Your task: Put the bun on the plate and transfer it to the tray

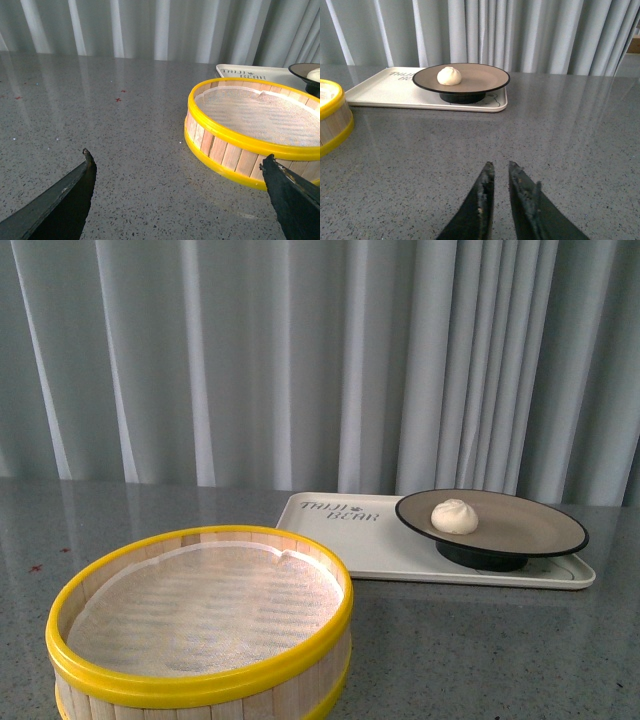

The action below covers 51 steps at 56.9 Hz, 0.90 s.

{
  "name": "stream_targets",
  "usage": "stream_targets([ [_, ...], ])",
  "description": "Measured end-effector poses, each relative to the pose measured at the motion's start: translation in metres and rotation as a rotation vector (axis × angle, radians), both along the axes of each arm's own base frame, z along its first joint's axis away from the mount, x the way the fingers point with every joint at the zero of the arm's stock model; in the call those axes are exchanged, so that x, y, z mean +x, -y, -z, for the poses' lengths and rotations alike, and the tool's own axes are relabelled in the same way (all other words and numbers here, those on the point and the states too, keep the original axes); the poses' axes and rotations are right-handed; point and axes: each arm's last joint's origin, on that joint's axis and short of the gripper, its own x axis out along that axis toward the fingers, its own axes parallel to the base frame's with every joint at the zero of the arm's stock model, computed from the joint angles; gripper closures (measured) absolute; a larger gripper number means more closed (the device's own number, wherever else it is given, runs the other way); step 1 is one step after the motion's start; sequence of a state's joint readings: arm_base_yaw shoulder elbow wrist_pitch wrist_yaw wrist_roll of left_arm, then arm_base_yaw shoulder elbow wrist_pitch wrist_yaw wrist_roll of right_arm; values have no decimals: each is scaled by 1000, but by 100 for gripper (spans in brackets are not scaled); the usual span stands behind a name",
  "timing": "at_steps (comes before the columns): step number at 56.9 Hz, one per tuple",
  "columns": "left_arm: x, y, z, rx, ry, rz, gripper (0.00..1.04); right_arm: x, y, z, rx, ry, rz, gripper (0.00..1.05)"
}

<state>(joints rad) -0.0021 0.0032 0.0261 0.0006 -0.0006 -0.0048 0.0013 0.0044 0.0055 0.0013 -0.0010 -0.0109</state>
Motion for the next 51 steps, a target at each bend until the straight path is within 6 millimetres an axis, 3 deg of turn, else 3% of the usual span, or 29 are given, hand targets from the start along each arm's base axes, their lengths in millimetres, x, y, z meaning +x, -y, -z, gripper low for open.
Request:
stream_targets([
  [9, 0, 0, 0, 0, 0, 0, 7, 0, 0, 0, 0, 0, 0, 51],
  [22, 0, 0, 0, 0, 0, 0, 7, 0, 0, 0, 0, 0, 0, 7],
  [51, 0, 0, 0, 0, 0, 0, 7, 0, 0, 0, 0, 0, 0, 9],
])
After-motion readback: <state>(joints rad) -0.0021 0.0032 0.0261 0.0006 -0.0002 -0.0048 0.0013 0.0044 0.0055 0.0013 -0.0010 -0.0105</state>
